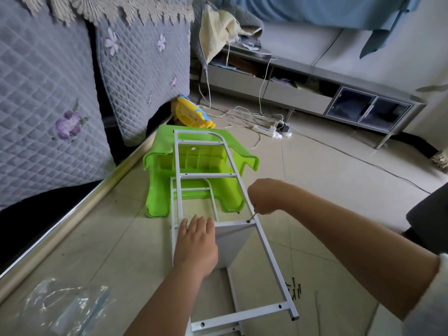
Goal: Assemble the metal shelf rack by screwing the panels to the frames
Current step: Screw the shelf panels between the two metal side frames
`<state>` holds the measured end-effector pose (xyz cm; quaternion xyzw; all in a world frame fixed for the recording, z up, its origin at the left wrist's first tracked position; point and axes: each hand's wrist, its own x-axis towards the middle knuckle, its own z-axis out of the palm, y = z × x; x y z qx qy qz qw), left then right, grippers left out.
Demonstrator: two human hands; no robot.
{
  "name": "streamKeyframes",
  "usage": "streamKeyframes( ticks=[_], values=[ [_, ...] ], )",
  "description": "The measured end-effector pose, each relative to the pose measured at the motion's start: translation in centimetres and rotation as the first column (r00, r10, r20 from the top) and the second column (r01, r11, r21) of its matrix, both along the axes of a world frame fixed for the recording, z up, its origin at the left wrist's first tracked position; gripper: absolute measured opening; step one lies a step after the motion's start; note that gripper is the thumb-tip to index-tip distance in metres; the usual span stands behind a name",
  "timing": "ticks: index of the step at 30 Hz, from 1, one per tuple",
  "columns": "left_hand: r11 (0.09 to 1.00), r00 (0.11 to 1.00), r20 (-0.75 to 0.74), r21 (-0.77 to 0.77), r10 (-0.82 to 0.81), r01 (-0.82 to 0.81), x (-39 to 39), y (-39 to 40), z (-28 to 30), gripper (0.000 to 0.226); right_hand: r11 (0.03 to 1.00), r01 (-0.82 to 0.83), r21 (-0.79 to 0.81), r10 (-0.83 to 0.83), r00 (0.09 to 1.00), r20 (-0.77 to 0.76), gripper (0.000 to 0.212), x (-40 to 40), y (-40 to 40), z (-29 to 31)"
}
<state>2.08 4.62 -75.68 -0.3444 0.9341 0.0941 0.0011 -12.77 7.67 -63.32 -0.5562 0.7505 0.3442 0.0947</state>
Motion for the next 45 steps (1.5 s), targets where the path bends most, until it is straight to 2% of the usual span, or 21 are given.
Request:
streamKeyframes(
  ticks=[2, 4, 7, 9, 11, 14, 16, 18, 21, 28, 31, 33, 35, 37, 40, 43, 45],
  values=[
    [1.0, 1.0, 0.0, -0.003, -0.001, 0.001, 0.0, 0.1, -0.1, 0.056, 0.975, 0.219, 0.024, -0.22, 0.967, 0.129, 0.018, -0.8, -0.6, 0.0],
    [1.0, 1.0, -0.006, -0.003, 0.002, -0.002, 0.1, 0.2, -0.2, 0.055, 0.906, 0.419, 0.058, -0.421, 0.875, 0.239, 0.021, -1.5, -1.1, 0.2],
    [1.0, 1.0, -0.002, 0.001, 0.002, -0.002, 0.1, 0.2, -0.1, 0.055, 0.81, 0.558, 0.18, -0.586, 0.763, 0.273, 0.033, -1.9, -1.4, 0.1],
    [1.0, 1.0, -0.003, 0.0, 0.004, -0.004, 0.1, 0.1, 0.0, 0.055, 0.778, 0.598, 0.19, -0.627, 0.723, 0.29, 0.037, -1.9, -1.3, -0.2],
    [1.0, 1.0, -0.012, -0.006, 0.004, -0.004, 0.1, 0.0, 0.1, 0.055, 0.814, 0.557, 0.165, -0.581, 0.774, 0.253, 0.037, -1.6, -1.1, 0.0],
    [1.0, 1.0, -0.017, 0.001, 0.003, -0.003, 0.2, 0.0, 0.1, 0.055, 0.944, 0.329, 0.027, -0.33, 0.933, 0.142, 0.025, -1.1, -0.8, -0.2],
    [1.0, 1.0, -0.018, 0.012, 0.007, -0.007, 0.2, -0.1, 0.1, 0.055, 0.979, 0.193, -0.06, -0.188, 0.979, 0.082, 0.024, -0.7, -0.8, -0.3],
    [1.0, 1.0, -0.016, 0.011, 0.007, -0.006, 0.1, -0.2, 0.1, 0.055, 0.99, 0.117, -0.076, -0.113, 0.992, 0.053, 0.017, -0.4, -1.0, -0.4],
    [1.0, 1.0, -0.005, 0.002, 0.005, -0.005, 0.1, -0.4, 0.0, 0.056, 0.993, 0.079, -0.093, -0.077, 0.997, 0.024, 0.03, 0.0, -1.1, -0.1],
    [1.0, 1.0, -0.022, -0.008, 0.006, -0.007, 0.0, -0.3, 0.0, 0.054, 0.994, -0.04, -0.103, 0.043, 0.999, 0.03, 0.036, -0.7, -0.6, -0.1],
    [1.0, 1.0, -0.021, -0.008, 0.011, -0.011, -0.1, -0.4, -0.1, 0.054, 0.997, 0.002, -0.079, 0.0, 1.0, 0.02, 0.036, -0.7, -0.5, -0.6],
    [1.0, 1.0, -0.015, -0.014, 0.008, -0.008, -0.2, -0.5, 0.0, 0.054, 0.988, 0.139, -0.069, -0.135, 0.989, 0.058, 0.036, -0.2, -0.9, -0.6],
    [1.0, 1.0, -0.023, -0.014, 0.01, -0.01, -0.2, -0.5, 0.0, 0.054, 0.946, 0.322, -0.023, -0.317, 0.94, 0.129, 0.036, 0.4, -1.7, -0.4],
    [1.0, 1.0, -0.024, -0.015, 0.012, -0.012, -0.2, -0.4, 0.1, 0.054, 0.874, 0.482, 0.065, -0.484, 0.848, 0.216, 0.036, 0.3, -2.7, -0.4],
    [1.0, 1.0, -0.015, -0.013, 0.008, -0.008, -0.2, -0.5, 0.0, 0.055, 0.681, 0.713, 0.168, -0.716, 0.6, 0.357, 0.033, -1.2, -3.2, -0.5],
    [1.0, 1.0, -0.029, -0.002, 0.007, -0.007, -0.2, -0.4, 0.0, 0.054, 0.535, 0.817, 0.214, -0.799, 0.408, 0.441, 0.032, -2.5, -2.3, -0.6],
    [1.0, 0.999, -0.048, -0.014, 0.003, -0.003, -0.2, -0.4, -0.2, 0.052, 0.505, 0.84, 0.201, -0.795, 0.36, 0.488, 0.03, -2.8, -1.8, -0.6]
  ],
)
